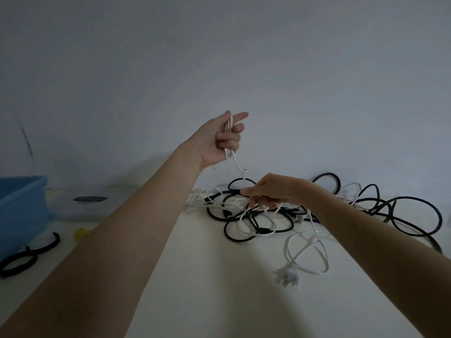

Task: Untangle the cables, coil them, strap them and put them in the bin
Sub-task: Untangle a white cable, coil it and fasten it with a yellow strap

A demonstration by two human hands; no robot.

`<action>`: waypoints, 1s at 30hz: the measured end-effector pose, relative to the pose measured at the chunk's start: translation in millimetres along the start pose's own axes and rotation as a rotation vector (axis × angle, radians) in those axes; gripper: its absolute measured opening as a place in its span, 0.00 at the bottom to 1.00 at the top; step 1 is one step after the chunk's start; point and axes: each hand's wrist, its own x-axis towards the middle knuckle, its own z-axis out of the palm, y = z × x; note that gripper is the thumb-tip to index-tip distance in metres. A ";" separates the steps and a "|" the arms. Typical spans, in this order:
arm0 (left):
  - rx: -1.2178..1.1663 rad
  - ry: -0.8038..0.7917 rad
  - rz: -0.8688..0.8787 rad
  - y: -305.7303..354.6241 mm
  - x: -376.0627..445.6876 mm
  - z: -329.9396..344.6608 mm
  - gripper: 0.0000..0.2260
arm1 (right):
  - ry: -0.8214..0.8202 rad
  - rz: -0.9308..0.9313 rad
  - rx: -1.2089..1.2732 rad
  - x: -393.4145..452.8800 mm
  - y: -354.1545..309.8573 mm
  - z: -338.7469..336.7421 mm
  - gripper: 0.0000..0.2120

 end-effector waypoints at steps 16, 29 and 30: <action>0.538 -0.162 -0.439 1.0 -29.4 -34.6 0.18 | -0.150 -0.080 0.026 -3.7 -20.0 -42.4 0.06; 0.558 -0.195 -0.504 -4.0 -27.0 -29.5 0.17 | 0.315 0.086 -0.166 20.5 -32.8 -13.6 0.15; 0.563 -0.209 -0.549 -8.6 -26.1 -31.1 0.17 | 0.373 0.070 -0.071 22.6 -34.1 -16.8 0.15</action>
